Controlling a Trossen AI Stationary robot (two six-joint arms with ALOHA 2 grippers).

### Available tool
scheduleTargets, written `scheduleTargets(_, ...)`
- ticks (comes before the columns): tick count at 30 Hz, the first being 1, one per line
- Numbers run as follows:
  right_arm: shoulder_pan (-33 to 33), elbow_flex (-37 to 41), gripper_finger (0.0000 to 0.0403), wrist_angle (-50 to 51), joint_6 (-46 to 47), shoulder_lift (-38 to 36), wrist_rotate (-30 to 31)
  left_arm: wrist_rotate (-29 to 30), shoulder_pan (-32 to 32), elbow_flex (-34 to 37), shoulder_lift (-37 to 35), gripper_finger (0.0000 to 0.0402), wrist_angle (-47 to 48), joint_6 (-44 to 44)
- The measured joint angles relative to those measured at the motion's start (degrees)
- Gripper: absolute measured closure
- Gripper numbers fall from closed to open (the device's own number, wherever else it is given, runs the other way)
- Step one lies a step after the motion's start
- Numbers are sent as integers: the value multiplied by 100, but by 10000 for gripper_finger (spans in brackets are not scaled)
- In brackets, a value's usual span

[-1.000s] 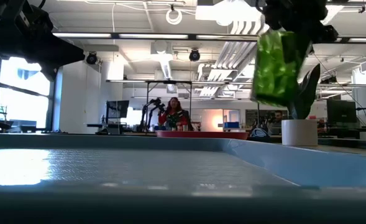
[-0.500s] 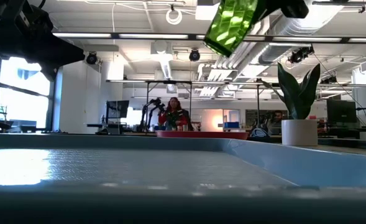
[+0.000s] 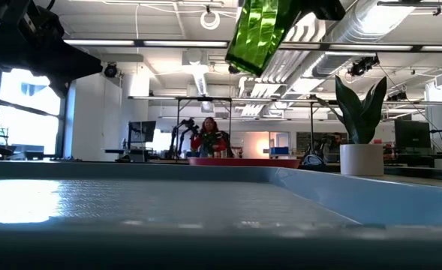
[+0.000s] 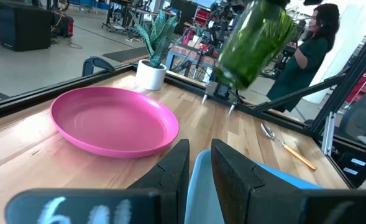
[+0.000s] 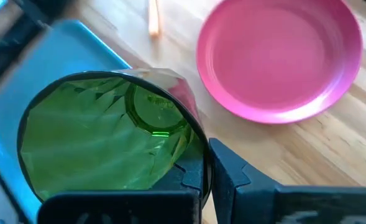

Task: Pick and place plate/cup/fork/spoon on tray
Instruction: Put the green glass on the blue serving tray

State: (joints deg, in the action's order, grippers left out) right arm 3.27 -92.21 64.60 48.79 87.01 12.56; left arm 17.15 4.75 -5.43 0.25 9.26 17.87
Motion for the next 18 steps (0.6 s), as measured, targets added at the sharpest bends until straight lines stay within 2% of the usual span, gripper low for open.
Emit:
scheduleTargets(9, 8, -646, 403, 345, -240, 983, -659, 0, 0, -2, 0, 344, 2, 0)
scheduleTargets(18, 144, -752, 403, 353, -279, 1574, -959, 0, 0, 0, 0, 344, 18, -1)
